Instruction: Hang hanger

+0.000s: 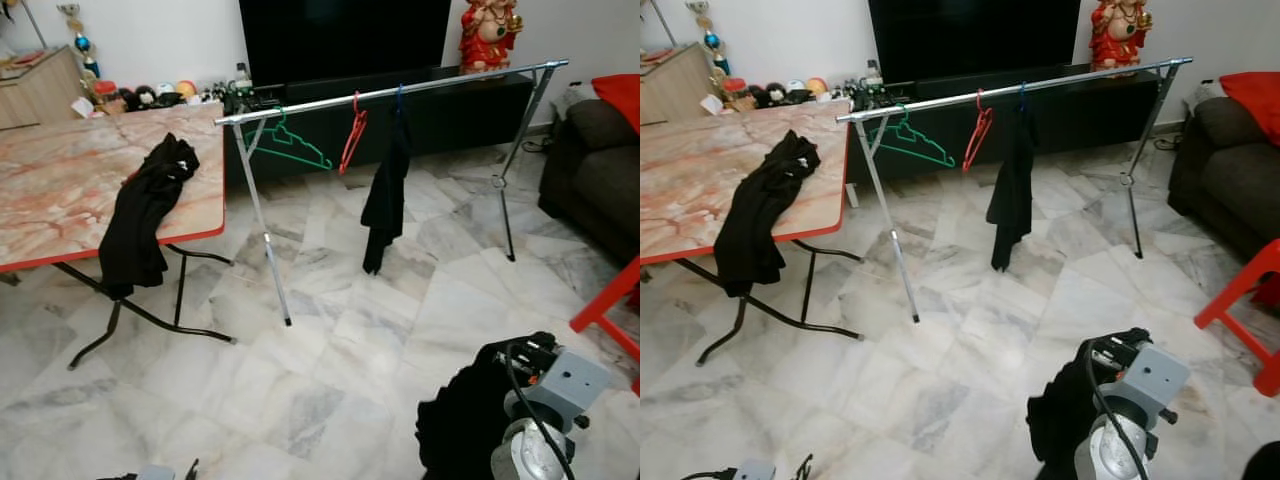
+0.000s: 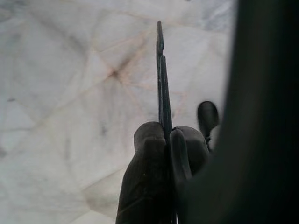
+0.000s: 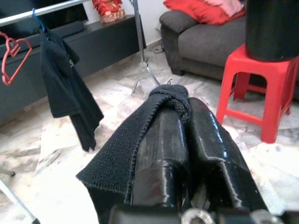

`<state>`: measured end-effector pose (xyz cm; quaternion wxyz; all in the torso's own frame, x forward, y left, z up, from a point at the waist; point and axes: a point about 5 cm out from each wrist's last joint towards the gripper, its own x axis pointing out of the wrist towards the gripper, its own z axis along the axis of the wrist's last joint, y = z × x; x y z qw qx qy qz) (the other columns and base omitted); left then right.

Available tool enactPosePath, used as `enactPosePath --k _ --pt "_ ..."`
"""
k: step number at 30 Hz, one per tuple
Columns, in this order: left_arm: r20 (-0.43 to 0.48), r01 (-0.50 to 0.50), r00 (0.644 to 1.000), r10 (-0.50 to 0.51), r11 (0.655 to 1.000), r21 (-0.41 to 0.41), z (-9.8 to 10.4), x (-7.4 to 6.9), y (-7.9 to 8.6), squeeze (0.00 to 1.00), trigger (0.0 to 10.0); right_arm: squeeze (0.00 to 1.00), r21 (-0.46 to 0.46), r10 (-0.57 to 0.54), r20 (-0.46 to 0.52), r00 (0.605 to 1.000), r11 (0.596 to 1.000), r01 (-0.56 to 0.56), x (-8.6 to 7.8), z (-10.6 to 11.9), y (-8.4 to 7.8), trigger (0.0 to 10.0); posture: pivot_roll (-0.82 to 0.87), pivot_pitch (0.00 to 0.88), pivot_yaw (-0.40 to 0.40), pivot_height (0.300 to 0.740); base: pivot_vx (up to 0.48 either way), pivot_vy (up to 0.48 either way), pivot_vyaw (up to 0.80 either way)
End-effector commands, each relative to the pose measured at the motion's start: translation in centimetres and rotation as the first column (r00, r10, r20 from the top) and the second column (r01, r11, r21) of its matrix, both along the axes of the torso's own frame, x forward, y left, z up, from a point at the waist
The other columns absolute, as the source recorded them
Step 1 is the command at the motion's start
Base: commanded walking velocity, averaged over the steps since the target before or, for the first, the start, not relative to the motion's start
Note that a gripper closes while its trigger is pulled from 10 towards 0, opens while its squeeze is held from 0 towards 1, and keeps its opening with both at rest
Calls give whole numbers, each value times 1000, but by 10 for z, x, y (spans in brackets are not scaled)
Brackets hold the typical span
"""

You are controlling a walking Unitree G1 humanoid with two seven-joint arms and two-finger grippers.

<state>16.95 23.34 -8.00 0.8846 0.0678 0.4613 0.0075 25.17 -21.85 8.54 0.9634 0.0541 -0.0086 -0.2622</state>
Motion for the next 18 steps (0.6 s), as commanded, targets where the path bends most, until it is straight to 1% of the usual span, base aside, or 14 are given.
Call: enactPosePath --k 1,2,5,7,9,13,15,16,18 --pt "-13 5 1000 -5 1000 -4 -3 -3 -4 0 10000 0 -26 6 36 999 1000 -5 3 11 0 10000 24 38 16 740 0 0 0" --pt "-13 5 1000 -5 1000 -4 -3 -3 -4 0 10000 0 -26 6 36 999 1000 -5 3 11 0 10000 24 38 16 740 0 0 0" --pt "-30 31 999 -31 1000 -2 -4 -4 -7 0 10000 0 -27 32 50 998 999 -31 6 13 4 10000 33 41 13 740 0 405 0" --pt "-29 31 999 -31 1000 -2 -4 -4 -8 0 10000 0 -25 38 50 998 999 -36 6 13 6 10000 43 45 11 740 0 442 0" --pt "-22 15 1000 -15 1000 -7 -4 -3 -8 0 10000 0 -38 77 30 997 996 -75 8 12 11 10000 42 46 7 740 0 480 0" --pt "-26 4 1000 -4 1000 -14 -5 -5 -9 0 10000 0 -72 99 20 995 993 -97 8 15 14 10000 27 49 17 740 0 480 730" --pt "-35 19 999 -19 1000 -11 -5 -5 -10 0 10000 0 -57 86 35 996 995 -84 8 16 11 10000 32 50 23 740 0 480 725" --pt "-37 25 999 -26 1000 -11 -5 -5 -11 0 10000 0 -42 61 32 998 997 -60 8 14 7 10000 33 50 25 740 0 480 0" --pt "-36 25 999 -25 1000 -12 -5 -5 -11 0 10000 0 -36 51 29 998 998 -50 7 13 6 10000 39 49 26 740 0 480 0"
